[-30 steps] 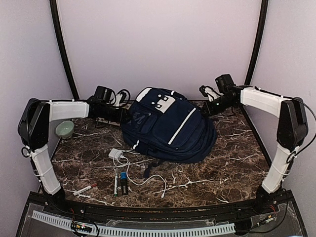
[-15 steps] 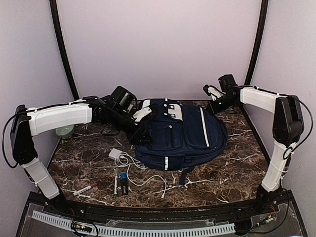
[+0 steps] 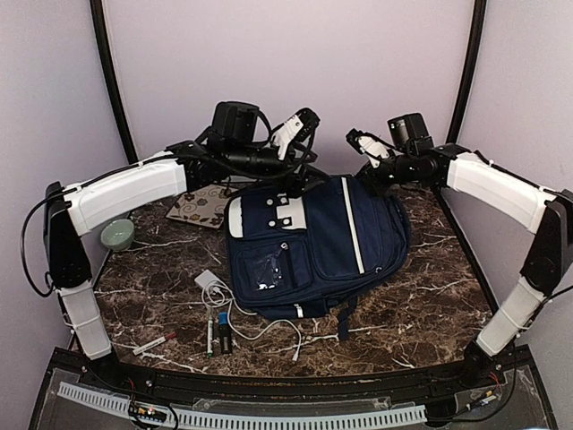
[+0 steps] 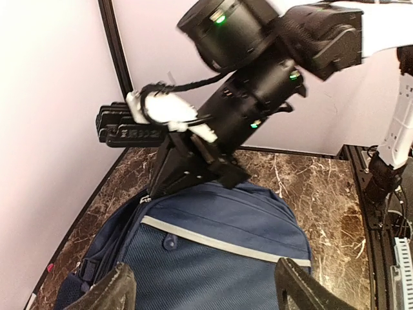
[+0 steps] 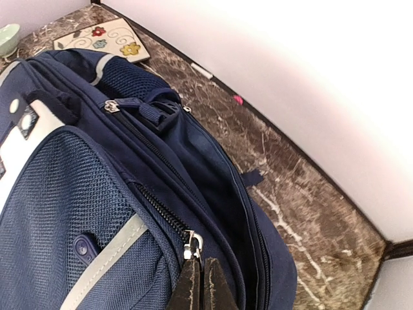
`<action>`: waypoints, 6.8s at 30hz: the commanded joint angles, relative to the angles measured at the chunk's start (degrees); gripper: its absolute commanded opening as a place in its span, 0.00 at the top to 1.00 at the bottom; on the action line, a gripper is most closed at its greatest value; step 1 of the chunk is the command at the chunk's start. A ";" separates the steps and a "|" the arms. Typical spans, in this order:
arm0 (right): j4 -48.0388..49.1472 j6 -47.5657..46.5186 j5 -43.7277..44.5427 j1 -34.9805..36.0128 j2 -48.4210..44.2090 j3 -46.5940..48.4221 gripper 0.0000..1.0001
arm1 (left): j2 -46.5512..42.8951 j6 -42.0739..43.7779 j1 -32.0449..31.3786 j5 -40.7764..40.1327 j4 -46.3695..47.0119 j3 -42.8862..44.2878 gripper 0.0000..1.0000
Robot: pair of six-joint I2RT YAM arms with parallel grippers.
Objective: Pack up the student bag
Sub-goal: Unzip the upper front pocket of the student bag, then pick up the student bag from the upper front pocket.
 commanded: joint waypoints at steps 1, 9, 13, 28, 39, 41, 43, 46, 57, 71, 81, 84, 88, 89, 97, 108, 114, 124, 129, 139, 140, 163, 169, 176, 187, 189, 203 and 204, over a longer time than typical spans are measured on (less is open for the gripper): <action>4.26 -4.88 0.51 4.82 -5.72 -2.38 1.00 | 9.02 3.63 2.57 1.78 -0.82 5.94 0.21; 5.53 -10.48 0.17 7.53 -8.73 -2.72 1.00 | 19.01 8.32 8.67 17.74 -4.73 17.74 0.09; 4.99 -11.33 1.36 7.84 -8.29 -1.75 1.00 | 22.01 8.42 8.67 26.50 -4.99 17.86 0.18; 5.66 -11.76 0.70 7.88 -9.06 -1.88 1.00 | 25.07 6.82 5.24 22.65 -0.83 18.70 0.52; 2.88 -9.58 4.90 7.93 -13.11 -6.45 1.00 | 23.89 3.36 5.98 3.57 0.93 21.16 1.00; 1.82 -8.54 7.27 7.95 -15.46 -9.76 1.00 | 23.29 2.53 7.06 -1.39 1.75 21.21 1.00; 0.40 -6.47 9.39 7.99 -17.93 -13.22 1.00 | 22.68 0.56 8.80 -1.53 2.81 21.02 1.00; -1.83 -3.77 11.87 7.96 -22.10 -17.50 1.00 | 21.10 -0.87 10.15 0.50 3.90 20.19 1.00; -2.46 5.11 9.34 12.41 -27.21 -28.37 1.00 | 15.71 -9.14 14.46 2.09 9.66 15.48 1.00; 8.25 -0.27 -0.71 7.61 -33.13 -24.88 0.97 | 7.17 11.60 13.21 37.70 -1.27 8.57 1.00; 1.64 -23.18 -2.54 9.24 -35.06 -22.12 0.80 | -2.97 23.45 6.94 32.06 -7.27 -0.59 1.00; 2.88 -26.87 -0.36 9.48 -35.09 -21.95 0.81 | -3.98 23.49 5.96 31.45 -8.69 -1.23 1.00; 2.94 -30.69 0.03 10.70 -35.04 -21.42 0.82 | -5.52 22.06 4.17 26.31 -6.34 -4.40 1.00; 2.75 -30.96 -0.36 11.32 -35.45 -21.68 0.82 | -6.01 21.06 3.88 25.42 -4.73 -5.57 1.00; 2.43 -25.14 -3.77 14.42 -43.56 -28.27 0.78 | -7.90 14.97 3.39 21.15 5.10 -11.15 1.00; 11.03 -12.44 0.85 19.35 -43.58 -36.15 0.74 | -7.09 14.59 3.22 21.08 5.68 -11.11 1.00; 10.43 -13.42 6.81 19.67 -38.20 -33.63 0.73 | -7.66 14.85 3.15 21.27 5.84 -11.59 1.00; 14.73 -13.58 11.14 20.28 -36.51 -33.64 0.80 | -7.05 14.42 3.12 22.53 7.44 -11.81 1.00; 15.56 -13.67 13.42 20.36 -33.90 -32.39 0.87 | -7.02 14.09 3.13 23.08 7.76 -12.18 1.00; 13.06 -8.61 12.82 20.42 -33.73 -35.96 1.00 | -5.57 7.09 3.64 4.74 13.55 -13.09 1.00; 13.76 -7.96 12.85 20.42 -34.43 -38.22 1.00 | -5.22 6.12 4.07 3.18 14.33 -13.09 1.00; 37.97 10.02 -3.83 23.41 -30.08 -58.28 1.00 | 2.85 -11.24 14.56 -11.66 25.07 -6.24 1.00; 42.89 9.39 -7.62 25.68 -20.75 -52.57 1.00 | 4.76 -15.81 14.56 -11.58 27.22 -6.74 1.00; 42.88 10.37 -7.13 28.39 -16.20 -48.22 1.00 | 5.31 -17.46 14.60 -8.62 28.66 -8.29 1.00; 28.86 17.53 -9.60 23.79 -31.32 -41.89 0.48 | 5.20 -12.96 14.56 6.73 34.39 -11.77 1.00; 26.85 21.36 -11.65 20.52 -32.00 -37.89 0.38 | 5.09 -12.89 14.52 8.77 35.84 -12.63 1.00; 15.52 35.72 -24.18 3.32 -4.94 -11.49 0.40 | 3.63 -9.44 13.00 10.04 33.41 -14.55 1.00; 15.25 35.42 -24.34 3.42 -4.27 -10.86 0.42 | 3.65 -9.39 12.98 10.11 33.35 -14.55 1.00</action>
